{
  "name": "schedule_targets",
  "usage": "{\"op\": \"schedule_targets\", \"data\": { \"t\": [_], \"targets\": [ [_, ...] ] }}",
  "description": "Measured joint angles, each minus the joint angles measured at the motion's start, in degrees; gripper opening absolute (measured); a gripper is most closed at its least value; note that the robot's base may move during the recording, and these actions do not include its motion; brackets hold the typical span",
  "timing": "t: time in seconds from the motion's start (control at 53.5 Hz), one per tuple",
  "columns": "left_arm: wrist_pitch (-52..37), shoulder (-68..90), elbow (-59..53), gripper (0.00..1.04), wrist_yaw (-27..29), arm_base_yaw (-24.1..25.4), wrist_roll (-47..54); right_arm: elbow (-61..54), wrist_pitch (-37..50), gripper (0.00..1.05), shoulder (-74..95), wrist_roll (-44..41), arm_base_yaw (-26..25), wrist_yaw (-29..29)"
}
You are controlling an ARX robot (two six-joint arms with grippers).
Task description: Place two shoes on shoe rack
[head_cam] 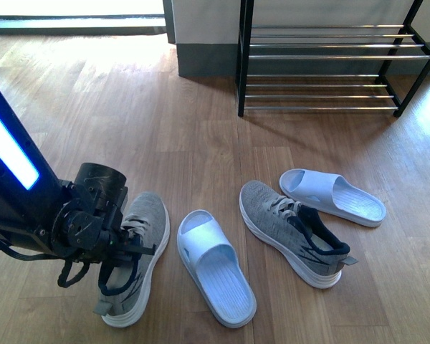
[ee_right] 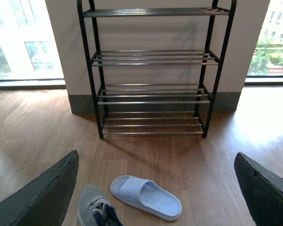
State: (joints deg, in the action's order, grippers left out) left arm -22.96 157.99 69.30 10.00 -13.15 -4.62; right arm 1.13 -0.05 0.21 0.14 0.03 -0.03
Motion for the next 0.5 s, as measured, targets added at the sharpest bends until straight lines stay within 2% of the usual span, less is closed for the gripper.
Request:
{"op": "schedule_targets", "data": {
  "t": [0.131, 0.187, 0.243, 0.318, 0.411, 0.449, 0.505],
  "targets": [
    [-9.7, 0.6, -2.2, 0.02, 2.8, -0.1, -2.0, 0.0, 0.0, 0.96, 0.0, 0.0, 0.0, 0.0],
    [-5.4, -3.1, -5.7, 0.02, 0.3, 1.0, -2.8, 0.0, 0.0, 0.96, 0.0, 0.0, 0.0, 0.0],
    [3.1, -12.6, -12.7, 0.02, -1.4, 3.2, -2.8, 0.0, 0.0, 0.96, 0.0, 0.0, 0.0, 0.0],
    [9.4, -26.4, -21.4, 0.02, 0.7, 5.4, -2.7, 0.0, 0.0, 0.96, 0.0, 0.0, 0.0, 0.0],
    [10.7, -45.1, -27.4, 0.02, 2.2, 7.7, -2.1, 0.0, 0.0, 0.96, 0.0, 0.0, 0.0, 0.1],
    [10.9, -55.2, -29.2, 0.02, 4.8, 7.6, -1.0, 0.0, 0.0, 0.96, 0.0, 0.0, 0.0, -0.1],
    [11.4, -65.6, -31.5, 0.02, 5.3, 7.1, 0.0, 0.0, 0.0, 0.96, 0.0, 0.0, 0.0, 0.1]
  ]
}}
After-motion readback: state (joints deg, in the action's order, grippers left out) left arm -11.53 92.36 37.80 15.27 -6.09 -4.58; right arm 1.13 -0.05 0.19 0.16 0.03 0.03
